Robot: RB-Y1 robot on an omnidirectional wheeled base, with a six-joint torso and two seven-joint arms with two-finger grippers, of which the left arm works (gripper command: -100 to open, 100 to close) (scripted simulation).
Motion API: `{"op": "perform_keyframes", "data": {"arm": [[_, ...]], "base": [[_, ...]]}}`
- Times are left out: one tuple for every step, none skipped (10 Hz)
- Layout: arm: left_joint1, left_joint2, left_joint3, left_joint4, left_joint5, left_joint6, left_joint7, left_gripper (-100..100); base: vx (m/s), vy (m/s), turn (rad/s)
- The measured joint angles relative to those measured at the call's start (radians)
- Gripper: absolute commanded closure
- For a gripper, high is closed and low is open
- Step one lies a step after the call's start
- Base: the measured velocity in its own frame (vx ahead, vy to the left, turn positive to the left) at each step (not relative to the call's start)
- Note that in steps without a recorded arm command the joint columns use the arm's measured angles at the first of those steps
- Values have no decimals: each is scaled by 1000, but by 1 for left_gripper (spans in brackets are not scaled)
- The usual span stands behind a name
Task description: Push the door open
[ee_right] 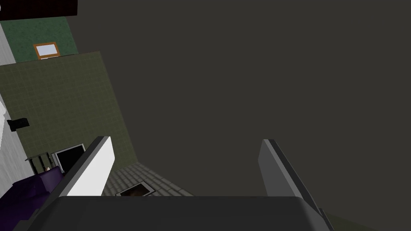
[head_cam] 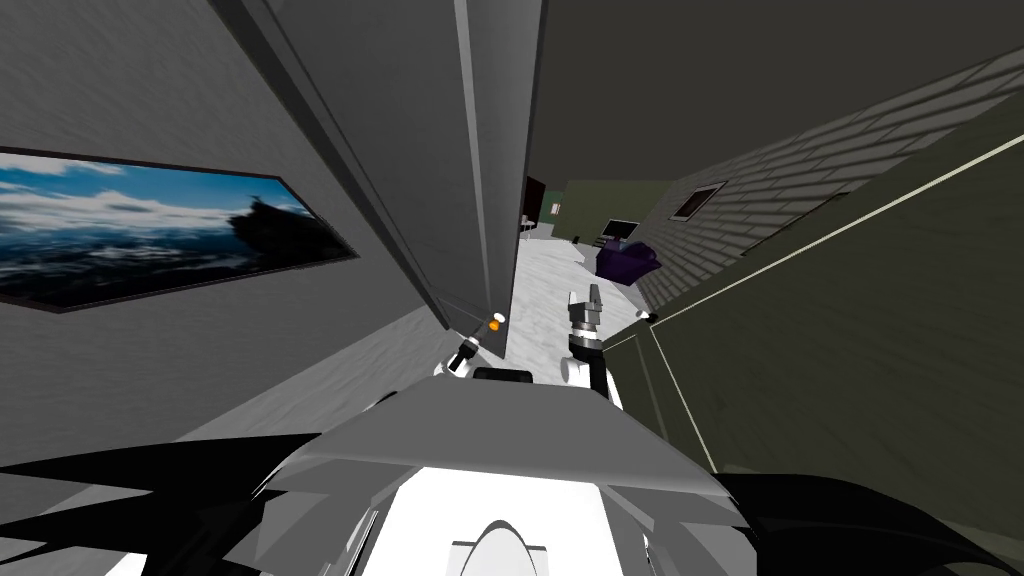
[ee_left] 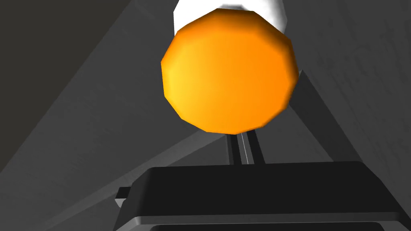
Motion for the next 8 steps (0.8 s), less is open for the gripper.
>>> {"op": "perform_keyframes", "data": {"arm": [[2,11,3,6,-6,-12,-25,-100],[2,22,6,11,-12,-19,-51,-100],[7,32,8,15,-20,-27,-79,-100],[20,47,9,2,-29,-29,-107,-100],[22,52,10,3,-33,-32,-129,-100],[28,62,11,-3,-39,-34,-154,-100],[29,74,14,8,-47,-45,-183,-100],[29,78,16,12,-51,-52,-207,-100]], "base": [[-48,-58,48],[-48,-60,35],[-55,-71,47],[-32,-38,29],[-26,-30,32],[-43,-50,57],[-30,-39,19],[-30,-40,23]]}}
